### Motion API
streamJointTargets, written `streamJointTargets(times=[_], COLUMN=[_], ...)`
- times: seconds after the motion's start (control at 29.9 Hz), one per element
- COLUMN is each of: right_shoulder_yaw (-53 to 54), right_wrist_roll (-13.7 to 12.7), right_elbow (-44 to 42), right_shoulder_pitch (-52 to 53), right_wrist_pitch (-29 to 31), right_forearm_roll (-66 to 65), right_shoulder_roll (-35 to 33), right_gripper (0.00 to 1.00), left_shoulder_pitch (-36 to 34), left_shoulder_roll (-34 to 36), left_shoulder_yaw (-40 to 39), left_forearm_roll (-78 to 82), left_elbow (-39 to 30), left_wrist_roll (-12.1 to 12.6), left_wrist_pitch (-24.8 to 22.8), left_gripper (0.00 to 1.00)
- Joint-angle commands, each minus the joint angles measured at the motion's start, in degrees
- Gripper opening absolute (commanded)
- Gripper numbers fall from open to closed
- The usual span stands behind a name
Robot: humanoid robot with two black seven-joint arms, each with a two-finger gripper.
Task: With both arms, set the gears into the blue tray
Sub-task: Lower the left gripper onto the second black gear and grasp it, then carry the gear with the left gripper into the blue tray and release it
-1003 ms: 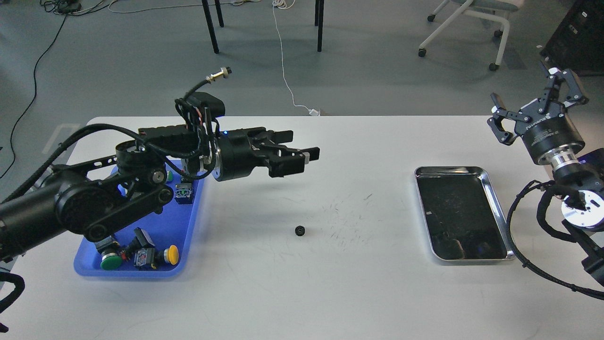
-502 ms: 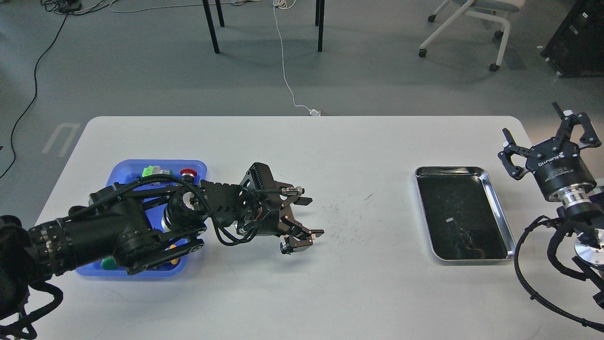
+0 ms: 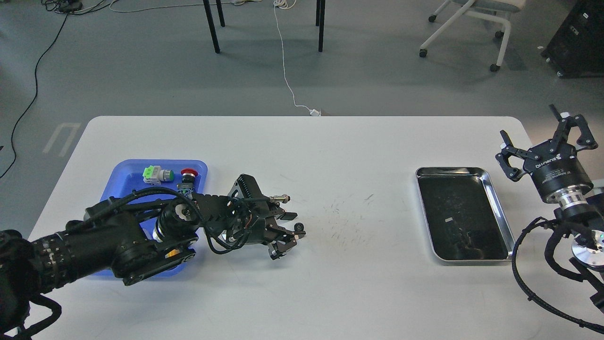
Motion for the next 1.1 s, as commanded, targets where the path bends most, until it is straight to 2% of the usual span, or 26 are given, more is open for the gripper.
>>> streamJointTargets(times=[0.0, 0.27, 0.4, 0.54, 0.67, 0.74, 0.84, 0.97, 1.07], right_shoulder_yaw=[0.08, 0.08, 0.08, 0.08, 0.08, 0.0, 0.0, -0.09, -0.09], right_wrist_roll=[0.06, 0.06, 0.06, 0.06, 0.06, 0.06, 0.06, 0.06, -0.03], right_elbow=[0.01, -0.07, -0.07, -0.16, -0.16, -0.34, -0.42, -0.51, -0.51], right_shoulder_pitch=[0.01, 0.01, 0.01, 0.01, 0.01, 0.01, 0.18, 0.62, 0.88], right_wrist_pitch=[-0.01, -0.01, -0.01, -0.01, -0.01, -0.01, -0.01, -0.01, -0.01], right_forearm_roll=[0.0, 0.0, 0.0, -0.09, -0.09, -0.09, -0.18, -0.18, -0.27], right_shoulder_roll=[0.01, -0.08, -0.16, -0.08, 0.01, 0.1, 0.97, 1.42, 1.42], right_gripper=[0.97, 0.97, 0.97, 0.97, 0.97, 0.97, 0.97, 0.97, 0.97], left_shoulder_pitch=[0.15, -0.65, -1.26, -2.67, -3.37, -3.11, -2.32, 0.31, 1.02], left_shoulder_roll=[-0.01, 0.07, 1.65, 9.9, 22.02, 27.39, 33.72, 37.34, 37.17], left_shoulder_yaw=[-0.01, -0.27, -1.23, -1.76, -2.12, -1.85, -1.41, -1.68, -1.5], left_forearm_roll=[0.0, 0.0, 0.0, 0.0, -6.5, -8.45, -8.8, -10.29, -13.98], left_elbow=[-0.23, -0.5, -1.63, -6.46, -9.2, -9.2, -9.2, -7.8, -2.98], left_wrist_roll=[-0.16, -0.08, -0.25, -0.43, -0.69, -2.0, -5.34, -5.53, -5.35], left_wrist_pitch=[0.02, -0.07, 0.72, 1.69, 2.13, 2.3, 3.09, 5.38, 5.91], left_gripper=[0.3, 0.09, 0.08, 0.09, 0.1, 0.1, 0.1, 0.1, 0.11])
